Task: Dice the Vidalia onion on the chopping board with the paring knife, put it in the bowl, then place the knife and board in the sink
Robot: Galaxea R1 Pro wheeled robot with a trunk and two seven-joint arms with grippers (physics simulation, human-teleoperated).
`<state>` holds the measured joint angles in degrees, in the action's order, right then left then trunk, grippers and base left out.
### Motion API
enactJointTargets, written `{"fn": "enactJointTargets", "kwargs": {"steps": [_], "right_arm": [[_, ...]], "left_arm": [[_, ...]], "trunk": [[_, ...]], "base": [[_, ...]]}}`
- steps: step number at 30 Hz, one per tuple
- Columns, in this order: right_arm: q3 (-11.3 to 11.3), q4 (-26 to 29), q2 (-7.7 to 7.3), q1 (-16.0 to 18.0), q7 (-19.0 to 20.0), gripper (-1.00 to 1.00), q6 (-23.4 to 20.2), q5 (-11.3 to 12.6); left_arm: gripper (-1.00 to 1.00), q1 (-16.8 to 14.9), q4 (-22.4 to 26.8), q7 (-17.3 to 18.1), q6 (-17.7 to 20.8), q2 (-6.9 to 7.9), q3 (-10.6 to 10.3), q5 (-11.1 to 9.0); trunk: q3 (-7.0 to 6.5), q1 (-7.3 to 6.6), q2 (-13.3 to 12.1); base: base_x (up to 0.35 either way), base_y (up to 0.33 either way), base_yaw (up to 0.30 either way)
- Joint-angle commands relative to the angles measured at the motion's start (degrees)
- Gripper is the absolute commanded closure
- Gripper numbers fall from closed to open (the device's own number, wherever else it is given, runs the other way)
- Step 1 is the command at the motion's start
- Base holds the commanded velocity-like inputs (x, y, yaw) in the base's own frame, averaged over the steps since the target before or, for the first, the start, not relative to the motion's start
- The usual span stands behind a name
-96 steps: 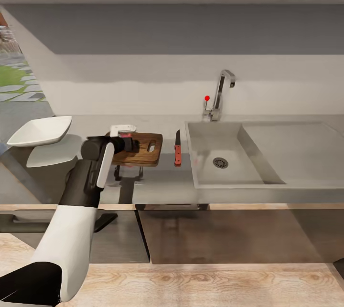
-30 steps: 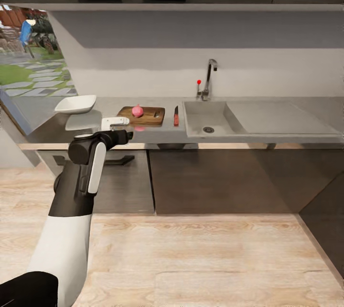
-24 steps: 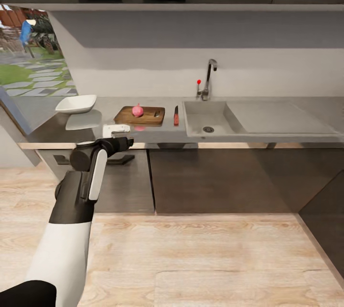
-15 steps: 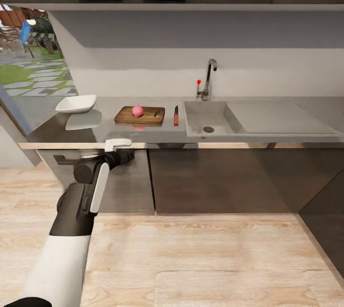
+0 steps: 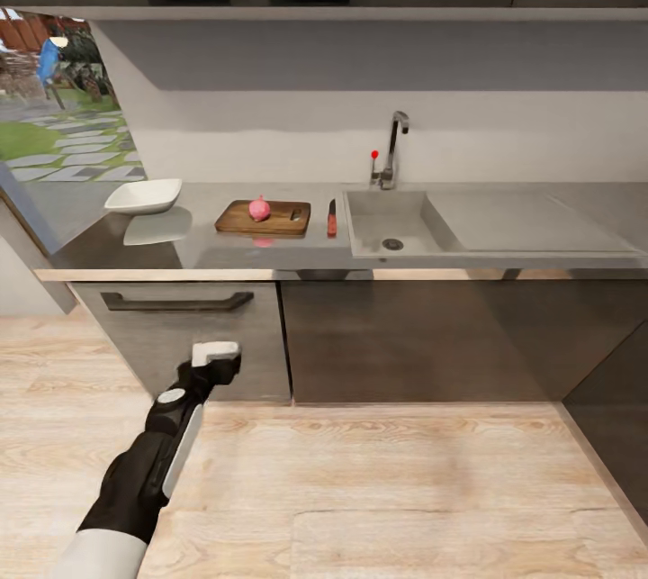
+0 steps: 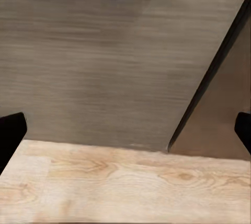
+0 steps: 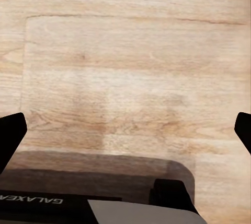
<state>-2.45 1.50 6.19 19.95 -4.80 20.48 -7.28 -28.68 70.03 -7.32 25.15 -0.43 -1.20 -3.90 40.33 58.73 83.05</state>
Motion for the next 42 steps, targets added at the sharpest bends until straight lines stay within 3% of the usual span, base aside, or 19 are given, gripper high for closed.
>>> {"fn": "enactJointTargets", "kwargs": {"steps": [1,2,5,10,11,13,14,16,17,19,22,25,30,42], "right_arm": [[-0.3,0.0,-0.05,0.0,-0.4,-1.00,0.2,-0.6],[-0.3,0.0,-0.12,0.0,-0.4,-1.00,0.2,-0.6],[-0.3,1.3,-0.75,0.0,-0.3,-1.00,0.3,-0.6],[-0.3,4.9,-2.13,0.0,-0.3,-1.00,0.3,-0.6],[-0.3,6.1,-2.39,0.1,-0.3,-1.00,0.2,-0.6],[-0.3,8.3,-2.65,0.1,-0.3,-1.00,0.1,-0.7],[-0.3,10.0,-2.73,0.1,-0.3,-1.00,0.0,-0.7],[-0.3,13.5,-2.80,0.0,-0.2,-1.00,-0.2,-0.8],[-0.3,16.0,-2.83,0.0,-0.3,-1.00,-0.4,-0.8],[-0.2,19.1,-2.86,0.0,-0.3,-1.00,-0.9,-0.9],[-0.2,21.7,-2.90,0.0,-0.3,-1.00,-1.7,-0.9],[0.0,23.1,-3.30,0.0,-0.1,-1.00,-1.9,-0.9],[0.1,22.6,-3.79,0.0,0.2,-1.00,-1.5,-0.8],[0.0,19.5,-3.90,0.0,0.2,-1.00,-0.2,-0.7]], "left_arm": [[-1.00,1.5,-1.7,-0.4,-3.5,0.14,-0.1,-0.4],[-1.00,2.3,-2.6,-0.4,-5.2,0.18,-0.1,-0.4],[-1.00,8.9,-10.5,-0.4,-18.2,1.41,-0.1,-0.3],[-1.00,16.2,-16.8,-0.4,-24.9,2.46,-0.2,-0.2],[-1.00,17.4,-18.4,-0.4,-27.9,2.59,-0.2,-0.2],[-1.00,18.8,-22.1,-0.4,-35.0,2.64,-0.3,-0.1],[-1.00,19.4,-25.5,-0.5,-40.7,2.59,-0.5,0.0],[-1.00,20.0,-34.2,-0.7,-51.9,2.46,-0.9,0.6],[-1.00,20.2,-40.8,-0.8,-58.5,2.43,-1.1,1.2],[-1.00,20.4,-50.0,-0.9,-67.6,2.43,-1.3,1.7],[-1.00,20.4,-56.4,-0.9,-74.7,2.45,-1.3,1.9],[-1.00,20.4,-60.4,-0.9,-77.5,2.50,-1.3,2.0],[-1.00,20.5,-62.7,-0.9,-78.5,2.81,-1.1,1.9],[-1.00,20.4,-63.6,-1.1,-78.5,3.41,-0.8,1.6]], "trunk": [[0.04,0.00,0.0],[0.04,0.00,0.0],[0.04,0.00,0.0],[0.04,0.00,0.0],[0.04,0.00,0.0],[0.04,0.00,0.0],[0.04,0.00,0.0],[0.04,0.00,0.0],[0.04,0.00,0.0],[0.04,0.00,0.0],[0.04,0.00,0.0],[0.04,0.00,0.0],[0.04,0.00,0.0],[0.04,0.00,0.0]], "base": [[0.000,0.000,0.000],[0.000,0.000,0.000],[0.000,0.000,0.000],[0.000,0.000,0.000],[0.000,0.000,0.000],[0.000,0.000,0.000],[0.000,0.000,0.000],[0.000,0.000,0.000],[0.000,0.000,0.000],[0.000,0.000,0.000],[0.000,0.000,0.000],[0.000,0.000,0.000],[0.000,0.000,0.000],[0.077,0.014,0.000]]}}
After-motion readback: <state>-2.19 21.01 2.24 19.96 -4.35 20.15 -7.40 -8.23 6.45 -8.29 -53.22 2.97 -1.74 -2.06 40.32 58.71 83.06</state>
